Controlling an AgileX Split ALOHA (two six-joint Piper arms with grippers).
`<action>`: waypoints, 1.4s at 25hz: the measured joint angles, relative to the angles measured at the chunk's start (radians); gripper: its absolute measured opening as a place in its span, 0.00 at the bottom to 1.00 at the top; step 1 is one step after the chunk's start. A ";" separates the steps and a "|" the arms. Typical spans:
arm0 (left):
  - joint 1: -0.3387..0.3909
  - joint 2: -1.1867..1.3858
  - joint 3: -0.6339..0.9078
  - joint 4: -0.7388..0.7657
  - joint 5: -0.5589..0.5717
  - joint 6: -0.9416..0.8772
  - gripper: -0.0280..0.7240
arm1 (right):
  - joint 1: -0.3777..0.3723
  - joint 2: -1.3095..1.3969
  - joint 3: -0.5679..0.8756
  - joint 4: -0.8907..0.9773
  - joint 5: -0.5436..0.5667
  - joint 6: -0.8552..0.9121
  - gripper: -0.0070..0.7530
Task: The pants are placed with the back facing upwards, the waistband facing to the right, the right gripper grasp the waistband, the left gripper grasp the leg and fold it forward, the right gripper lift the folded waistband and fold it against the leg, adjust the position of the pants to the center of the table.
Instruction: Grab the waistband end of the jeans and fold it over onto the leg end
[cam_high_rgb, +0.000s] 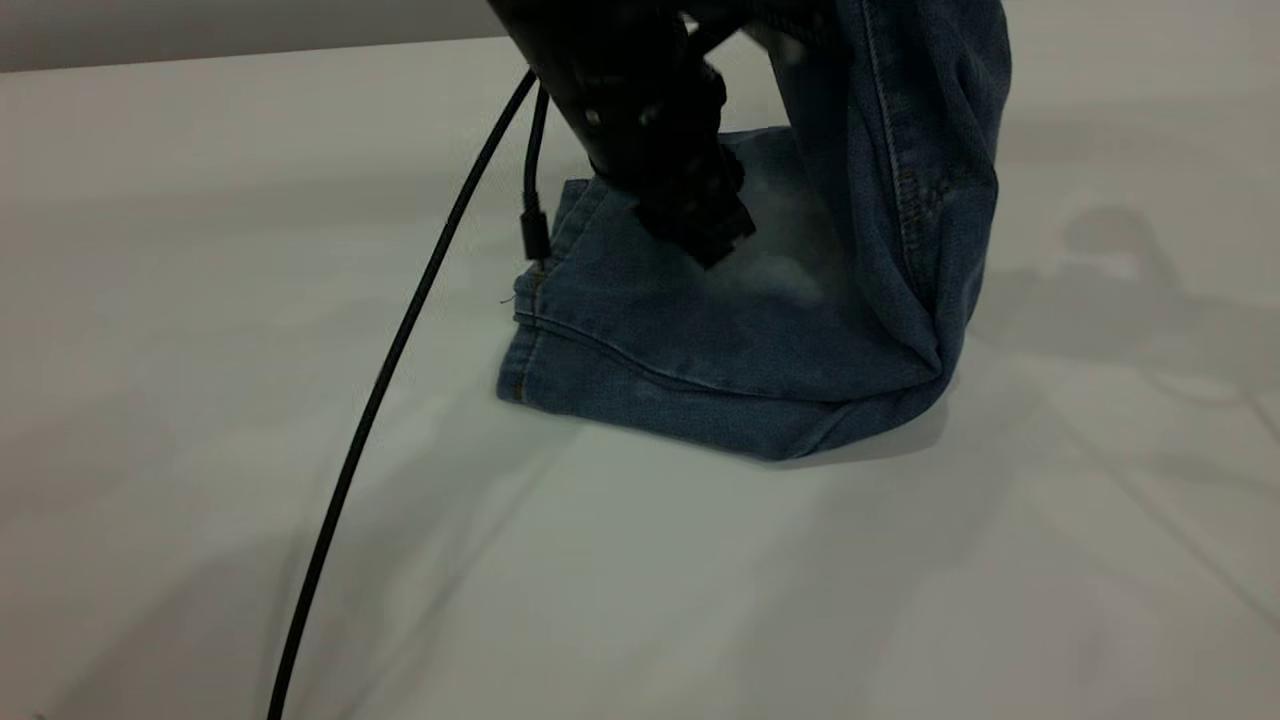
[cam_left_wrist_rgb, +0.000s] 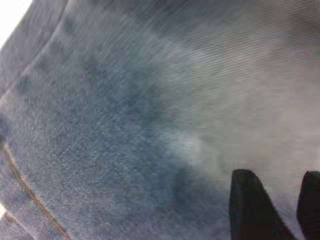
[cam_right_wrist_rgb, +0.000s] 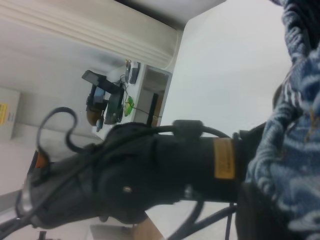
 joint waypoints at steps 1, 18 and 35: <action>0.005 -0.008 0.000 -0.001 0.012 0.014 0.40 | 0.000 0.000 0.000 0.000 0.000 0.000 0.13; 0.282 -0.311 -0.001 0.145 0.043 -0.004 0.59 | 0.073 0.020 0.000 -0.018 -0.005 -0.029 0.13; 0.317 -0.745 -0.001 0.148 0.013 -0.038 0.59 | 0.452 0.062 0.000 0.069 -0.586 -0.126 0.13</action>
